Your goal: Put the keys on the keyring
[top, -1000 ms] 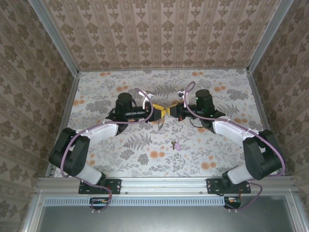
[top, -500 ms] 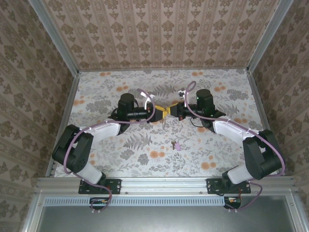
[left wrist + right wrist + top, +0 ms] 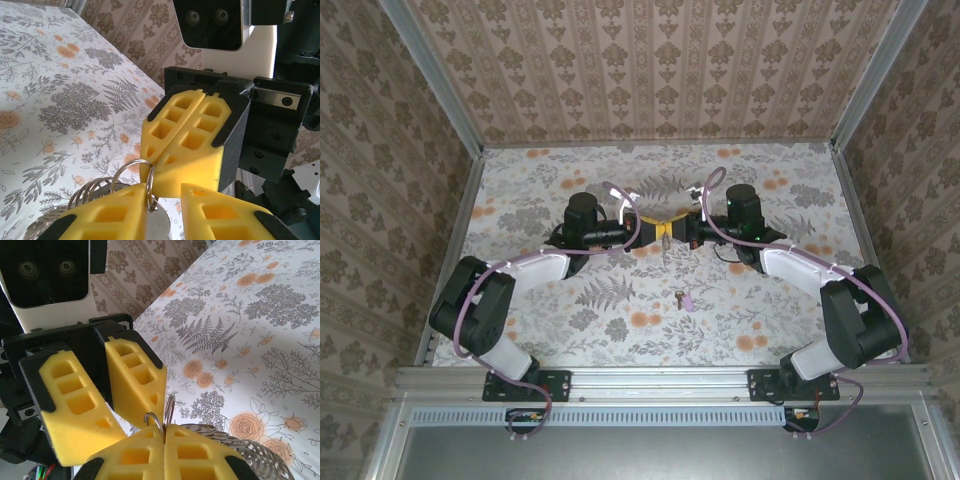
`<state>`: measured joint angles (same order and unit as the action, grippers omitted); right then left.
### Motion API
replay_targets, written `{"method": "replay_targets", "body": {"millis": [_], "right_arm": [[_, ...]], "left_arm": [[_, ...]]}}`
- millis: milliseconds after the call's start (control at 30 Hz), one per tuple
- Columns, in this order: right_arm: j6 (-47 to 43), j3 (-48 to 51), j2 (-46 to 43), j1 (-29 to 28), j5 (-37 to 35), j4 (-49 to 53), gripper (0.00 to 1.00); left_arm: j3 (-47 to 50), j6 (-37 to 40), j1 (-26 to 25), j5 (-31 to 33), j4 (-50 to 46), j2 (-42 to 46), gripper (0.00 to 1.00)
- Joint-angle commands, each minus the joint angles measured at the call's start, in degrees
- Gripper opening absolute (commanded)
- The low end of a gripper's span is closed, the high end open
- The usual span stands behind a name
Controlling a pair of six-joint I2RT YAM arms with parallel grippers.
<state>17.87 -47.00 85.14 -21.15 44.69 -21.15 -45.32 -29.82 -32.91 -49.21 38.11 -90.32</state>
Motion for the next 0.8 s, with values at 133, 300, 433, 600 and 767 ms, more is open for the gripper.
{"method": "replay_targets", "body": {"millis": [133,300,433,600,767], "right_arm": [[0.25,-0.16,0.9,0.14,0.51,-1.11,0.0],[0.41,-0.19,0.64,0.25,-0.37,-0.88,0.0],[4.36,2.01,-1.22,3.1,-3.35,-3.32,0.62],[11.22,7.3,-5.07,7.81,-4.8,-10.36,0.71],[11.95,9.05,-8.55,8.13,-4.33,-10.59,0.69]], "left_arm": [[-1.58,-0.65,-0.58,-2.29,5.75,-0.53,0.16],[-1.79,-0.61,-0.56,-2.04,5.67,-0.73,0.0],[-1.94,-0.15,-0.41,-1.82,5.06,-0.84,0.0],[-2.27,0.28,-0.32,-2.33,4.87,-1.13,0.0],[-2.84,1.66,-0.32,-2.82,3.46,-0.94,0.0]]}}
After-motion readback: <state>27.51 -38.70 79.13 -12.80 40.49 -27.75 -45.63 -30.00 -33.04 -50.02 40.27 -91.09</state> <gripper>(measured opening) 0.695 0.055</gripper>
